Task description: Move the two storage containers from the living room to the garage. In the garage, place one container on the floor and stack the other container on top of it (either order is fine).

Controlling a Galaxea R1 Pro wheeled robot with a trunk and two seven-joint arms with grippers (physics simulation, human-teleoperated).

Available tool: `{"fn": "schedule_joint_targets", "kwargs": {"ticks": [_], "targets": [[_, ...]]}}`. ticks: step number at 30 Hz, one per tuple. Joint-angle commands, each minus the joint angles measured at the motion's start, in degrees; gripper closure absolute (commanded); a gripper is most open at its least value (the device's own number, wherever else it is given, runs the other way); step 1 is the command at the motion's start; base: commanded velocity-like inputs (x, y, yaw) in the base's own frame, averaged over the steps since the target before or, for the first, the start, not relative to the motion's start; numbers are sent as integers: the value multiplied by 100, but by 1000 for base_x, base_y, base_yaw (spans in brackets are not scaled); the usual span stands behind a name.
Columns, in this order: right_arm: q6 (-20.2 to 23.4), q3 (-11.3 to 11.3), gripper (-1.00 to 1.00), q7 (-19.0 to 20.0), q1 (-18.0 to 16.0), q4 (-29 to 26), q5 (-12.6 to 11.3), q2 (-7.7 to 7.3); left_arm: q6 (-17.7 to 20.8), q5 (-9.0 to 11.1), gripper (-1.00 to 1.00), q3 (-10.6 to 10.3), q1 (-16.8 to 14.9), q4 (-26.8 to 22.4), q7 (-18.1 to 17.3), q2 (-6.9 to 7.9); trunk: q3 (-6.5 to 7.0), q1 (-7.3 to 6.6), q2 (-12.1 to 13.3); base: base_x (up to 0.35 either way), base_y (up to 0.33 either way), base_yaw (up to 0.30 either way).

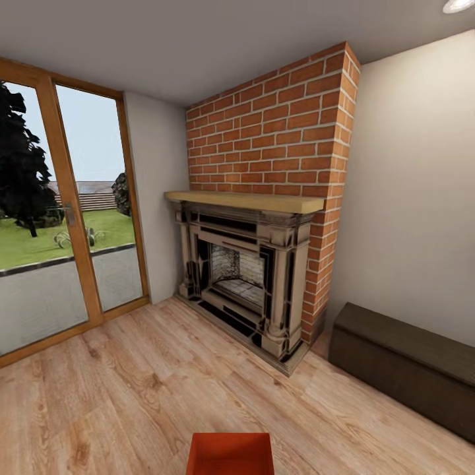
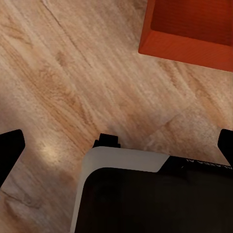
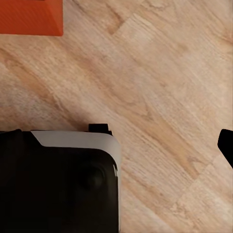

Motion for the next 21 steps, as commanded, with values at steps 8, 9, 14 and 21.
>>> {"fn": "schedule_joint_targets", "kwargs": {"ticks": [8,9,14,21], "targets": [[-52,49,-100,-2,-8,18,-23,15,-15,41,-100,-49,-4,2,10,0,-8,1,-6,9,47,0],[-53,49,-100,-2,-8,18,-24,15,-15,41,-100,-49,-4,2,10,0,-8,1,-6,85,241,0],[-56,47,-100,-2,-8,18,-27,16,-15,41,-100,-49,-4,2,10,0,-8,1,-6,88,209,0],[-57,14,-100,-7,-8,18,-71,29,-15,41,-100,-49,-4,2,10,0,-8,1,-6,15,30,-38]]}}
